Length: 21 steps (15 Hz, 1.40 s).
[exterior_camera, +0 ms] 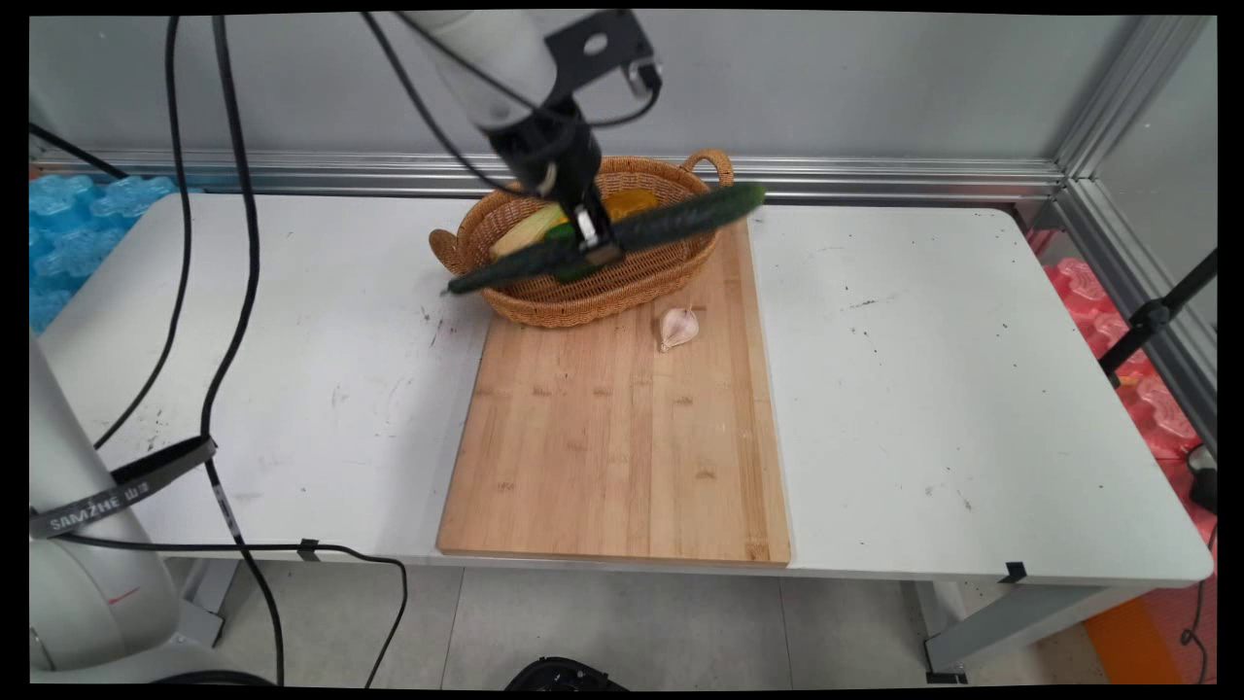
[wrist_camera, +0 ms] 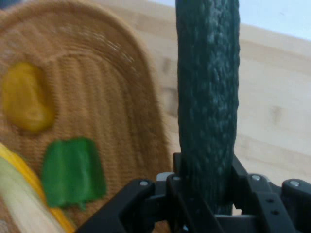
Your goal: Place the picked object in the vegetable basket
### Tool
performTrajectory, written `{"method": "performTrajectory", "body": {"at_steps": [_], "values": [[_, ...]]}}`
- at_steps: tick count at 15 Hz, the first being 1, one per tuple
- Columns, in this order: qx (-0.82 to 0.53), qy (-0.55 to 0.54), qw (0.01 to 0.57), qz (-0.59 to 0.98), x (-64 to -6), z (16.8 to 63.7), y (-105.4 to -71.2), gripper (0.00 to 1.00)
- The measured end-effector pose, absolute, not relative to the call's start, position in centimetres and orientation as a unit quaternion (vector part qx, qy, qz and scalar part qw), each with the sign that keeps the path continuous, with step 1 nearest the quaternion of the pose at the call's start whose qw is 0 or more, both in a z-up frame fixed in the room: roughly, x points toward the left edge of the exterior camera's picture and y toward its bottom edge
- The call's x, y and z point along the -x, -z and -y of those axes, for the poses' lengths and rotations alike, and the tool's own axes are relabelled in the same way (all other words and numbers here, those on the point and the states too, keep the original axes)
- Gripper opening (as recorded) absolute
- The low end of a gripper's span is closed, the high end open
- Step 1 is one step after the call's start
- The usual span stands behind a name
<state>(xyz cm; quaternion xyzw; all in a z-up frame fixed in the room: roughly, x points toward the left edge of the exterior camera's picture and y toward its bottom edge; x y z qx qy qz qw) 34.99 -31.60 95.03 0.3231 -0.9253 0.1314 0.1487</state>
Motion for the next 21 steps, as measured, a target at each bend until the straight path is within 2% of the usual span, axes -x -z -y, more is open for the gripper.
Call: {"method": "performTrajectory", "body": {"at_steps": [5, 11, 17, 21], "values": [[-0.320, -0.158, 0.155, 0.921, -35.9, 35.6, -94.6, 0.00], [-0.326, -0.158, 0.155, 0.919, -37.1, 40.0, -90.4, 0.00], [-0.335, -0.132, 0.153, 0.920, -38.0, 42.3, -85.5, 0.00], [-0.343, -0.115, 0.156, 0.919, -38.6, 43.1, -83.4, 0.00]]}}
